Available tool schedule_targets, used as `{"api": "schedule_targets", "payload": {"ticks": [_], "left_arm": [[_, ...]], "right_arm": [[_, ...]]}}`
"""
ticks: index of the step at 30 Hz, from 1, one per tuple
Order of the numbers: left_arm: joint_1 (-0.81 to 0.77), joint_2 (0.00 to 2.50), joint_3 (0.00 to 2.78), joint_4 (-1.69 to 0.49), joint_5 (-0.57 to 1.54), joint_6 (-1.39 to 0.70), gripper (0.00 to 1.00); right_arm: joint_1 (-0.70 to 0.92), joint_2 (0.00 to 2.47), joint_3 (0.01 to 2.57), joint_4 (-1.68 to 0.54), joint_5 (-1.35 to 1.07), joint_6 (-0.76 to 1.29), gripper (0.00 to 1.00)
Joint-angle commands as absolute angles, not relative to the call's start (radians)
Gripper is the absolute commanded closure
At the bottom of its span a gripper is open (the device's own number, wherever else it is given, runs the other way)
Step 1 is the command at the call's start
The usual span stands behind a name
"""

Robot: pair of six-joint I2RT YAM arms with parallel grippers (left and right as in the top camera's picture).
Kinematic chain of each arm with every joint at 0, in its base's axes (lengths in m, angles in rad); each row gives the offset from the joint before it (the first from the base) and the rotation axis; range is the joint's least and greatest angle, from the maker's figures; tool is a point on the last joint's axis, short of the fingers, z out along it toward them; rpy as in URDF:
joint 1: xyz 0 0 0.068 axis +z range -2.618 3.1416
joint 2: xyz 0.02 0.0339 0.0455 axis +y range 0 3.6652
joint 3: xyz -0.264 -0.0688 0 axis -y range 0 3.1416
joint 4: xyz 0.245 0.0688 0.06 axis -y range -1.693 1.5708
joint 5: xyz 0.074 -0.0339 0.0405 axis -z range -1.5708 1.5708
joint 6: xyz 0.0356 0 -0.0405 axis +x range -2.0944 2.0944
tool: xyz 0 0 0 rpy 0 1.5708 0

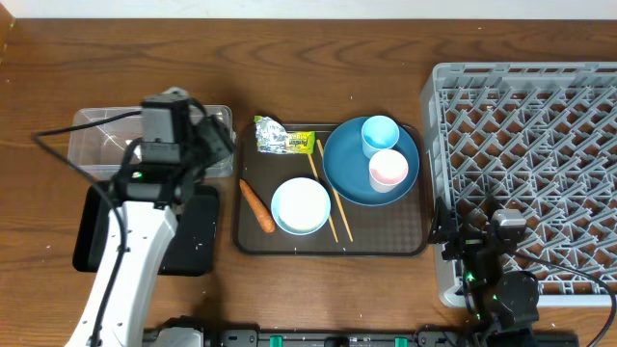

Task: Sort waste into correct bins and load items into the dishwasher rack
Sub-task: 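Carry the tissue left and drop it into the clear bin, then move the left gripper back to the foil and yellow wrapper, then grasp the foil and yellow wrapper together with the left gripper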

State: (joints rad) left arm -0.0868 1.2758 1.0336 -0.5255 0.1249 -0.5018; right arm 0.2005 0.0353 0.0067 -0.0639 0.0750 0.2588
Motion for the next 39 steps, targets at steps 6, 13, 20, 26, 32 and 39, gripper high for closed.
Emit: {"api": "schedule_targets", "payload": {"ticks": [6, 13, 20, 26, 32, 39], "left_arm": [[-0.224, 1.369, 1.034, -0.471, 0.066, -0.546, 0.37], [-0.319, 1.501, 1.034, -0.357, 0.066, -0.582, 0.37], [-0.366, 1.613, 1.034, -0.279, -0.005, -0.582, 0.37], [-0.366, 1.696, 1.034, -0.236, -0.02, -0.581, 0.37], [-0.366, 1.778, 1.034, -0.209, -0.02, -0.582, 0.36], [-0.366, 1.841, 1.034, -0.187, -0.02, -0.582, 0.35]], "right_arm": [[0.199, 0.035, 0.006, -0.068, 0.075, 0.253, 0.01], [0.199, 0.035, 0.006, -0.068, 0.075, 0.253, 0.01], [0.199, 0.035, 0.006, -0.068, 0.075, 0.253, 0.01], [0.199, 0.035, 0.006, -0.068, 0.075, 0.253, 0.01], [0.199, 0.035, 0.006, -0.068, 0.075, 0.253, 0.01], [0.199, 0.035, 0.006, -0.068, 0.075, 0.253, 0.01]]}}
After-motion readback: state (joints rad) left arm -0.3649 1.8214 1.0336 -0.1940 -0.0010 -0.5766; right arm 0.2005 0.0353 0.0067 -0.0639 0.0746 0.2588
